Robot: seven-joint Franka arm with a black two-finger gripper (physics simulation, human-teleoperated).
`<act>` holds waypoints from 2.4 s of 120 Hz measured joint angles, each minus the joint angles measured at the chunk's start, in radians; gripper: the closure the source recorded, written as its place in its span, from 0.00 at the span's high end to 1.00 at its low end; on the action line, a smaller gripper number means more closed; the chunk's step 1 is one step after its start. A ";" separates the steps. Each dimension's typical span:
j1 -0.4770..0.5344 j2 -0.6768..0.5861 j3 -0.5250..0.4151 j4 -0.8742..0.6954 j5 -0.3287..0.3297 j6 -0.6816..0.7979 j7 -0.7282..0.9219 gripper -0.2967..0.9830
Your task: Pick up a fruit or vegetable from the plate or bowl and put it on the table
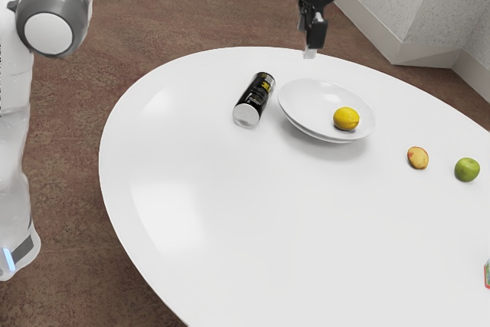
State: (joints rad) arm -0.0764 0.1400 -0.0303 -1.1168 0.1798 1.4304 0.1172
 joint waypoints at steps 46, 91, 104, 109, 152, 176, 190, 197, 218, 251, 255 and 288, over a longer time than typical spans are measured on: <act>-0.017 0.036 -0.004 -0.094 -0.001 -0.068 0.004 0.77; 0.639 -0.032 -0.478 -0.398 0.060 0.104 0.179 0.77; 0.728 0.155 -0.676 -0.208 0.129 0.188 0.260 0.77; 0.733 0.220 -0.718 -0.125 0.158 0.210 0.290 0.77; 1.033 0.465 -1.131 0.034 0.365 0.314 0.572 0.77; 1.049 0.527 -1.075 -0.033 0.402 0.535 0.691 0.77; 1.044 0.556 -1.042 -0.067 0.394 0.636 0.741 0.77; 1.024 0.560 -1.012 -0.087 0.374 0.677 0.762 0.77; 0.929 0.560 -0.954 -0.092 0.270 0.773 0.809 0.77; 0.911 0.552 -0.866 -0.101 -0.058 0.843 0.785 0.77; 0.907 0.552 -0.852 -0.100 -0.090 0.847 0.781 0.77; 0.853 0.580 -0.779 -0.101 -0.231 0.868 0.761 0.77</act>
State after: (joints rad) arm 0.7768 0.7201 -0.8097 -1.2180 -0.0515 2.2985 0.8781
